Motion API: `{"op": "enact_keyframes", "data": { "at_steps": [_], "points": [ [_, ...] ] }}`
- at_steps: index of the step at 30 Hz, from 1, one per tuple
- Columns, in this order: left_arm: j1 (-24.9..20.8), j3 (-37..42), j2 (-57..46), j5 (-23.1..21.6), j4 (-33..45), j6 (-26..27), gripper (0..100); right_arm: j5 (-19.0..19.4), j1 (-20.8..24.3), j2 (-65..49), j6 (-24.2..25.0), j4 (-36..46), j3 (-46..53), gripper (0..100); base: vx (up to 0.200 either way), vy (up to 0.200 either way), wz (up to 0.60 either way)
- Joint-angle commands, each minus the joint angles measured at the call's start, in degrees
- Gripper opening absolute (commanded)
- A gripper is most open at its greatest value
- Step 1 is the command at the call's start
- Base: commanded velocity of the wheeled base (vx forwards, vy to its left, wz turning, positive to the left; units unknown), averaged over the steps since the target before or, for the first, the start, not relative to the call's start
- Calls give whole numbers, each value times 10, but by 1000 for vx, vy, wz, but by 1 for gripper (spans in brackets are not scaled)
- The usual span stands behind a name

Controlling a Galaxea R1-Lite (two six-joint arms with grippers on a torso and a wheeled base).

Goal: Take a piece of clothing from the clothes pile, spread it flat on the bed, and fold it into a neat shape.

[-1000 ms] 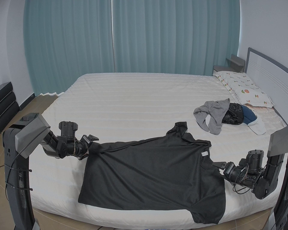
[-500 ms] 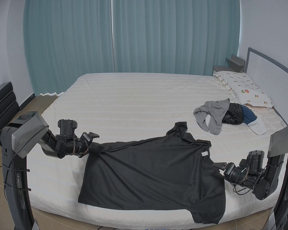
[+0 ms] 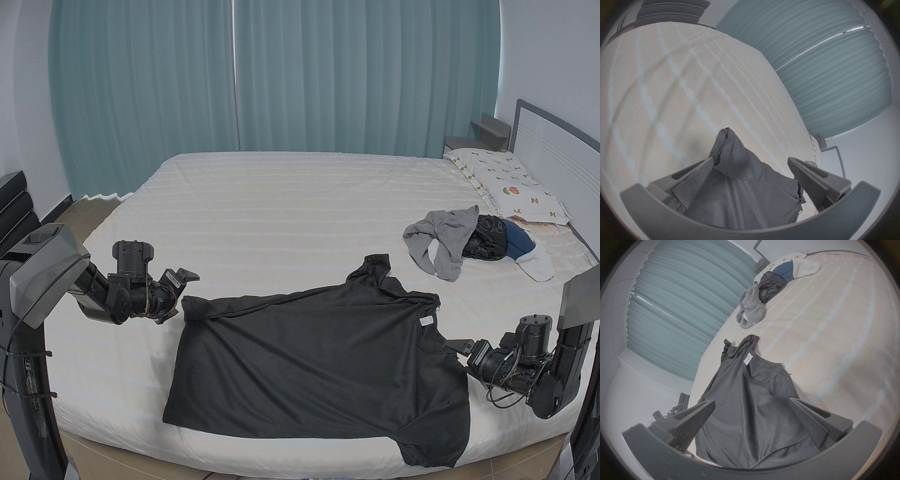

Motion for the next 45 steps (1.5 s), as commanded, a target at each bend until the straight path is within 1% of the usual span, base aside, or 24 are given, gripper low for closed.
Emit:
{"op": "enact_keyframes", "data": {
  "at_steps": [1,4,8,9,12,19,23,25,26,31,32,45],
  "points": [
    [-16,11,12,2,1,6,100,0,0,1,0,0,0,100,0,0,0],
    [-19,23,12,12,3,22,100,0,0,1,0,0,1,100,0,0,0],
    [-31,29,14,31,3,27,100,0,0,1,0,0,1,100,0,0,0],
    [-33,30,14,41,3,27,100,0,0,1,0,0,0,100,0,0,0],
    [-33,28,16,44,3,29,100,0,-1,1,0,0,0,100,0,0,0],
    [-32,-5,45,67,0,29,100,0,-1,2,0,0,0,100,0,0,0],
    [-30,-35,66,76,2,29,100,0,0,2,0,0,-1,100,0,0,0],
    [-30,-35,66,76,2,29,100,0,0,2,0,0,-1,100,0,0,0],
    [-29,-46,76,85,2,29,100,0,0,3,0,0,0,100,0,0,0],
    [-29,-50,75,85,0,28,100,0,0,4,0,0,-1,100,0,0,0],
    [-29,-50,75,85,0,28,0,0,0,4,0,0,-1,100,0,0,0],
    [-26,-50,68,87,2,27,0,0,0,4,0,1,-1,100,0,0,0]
  ]
}}
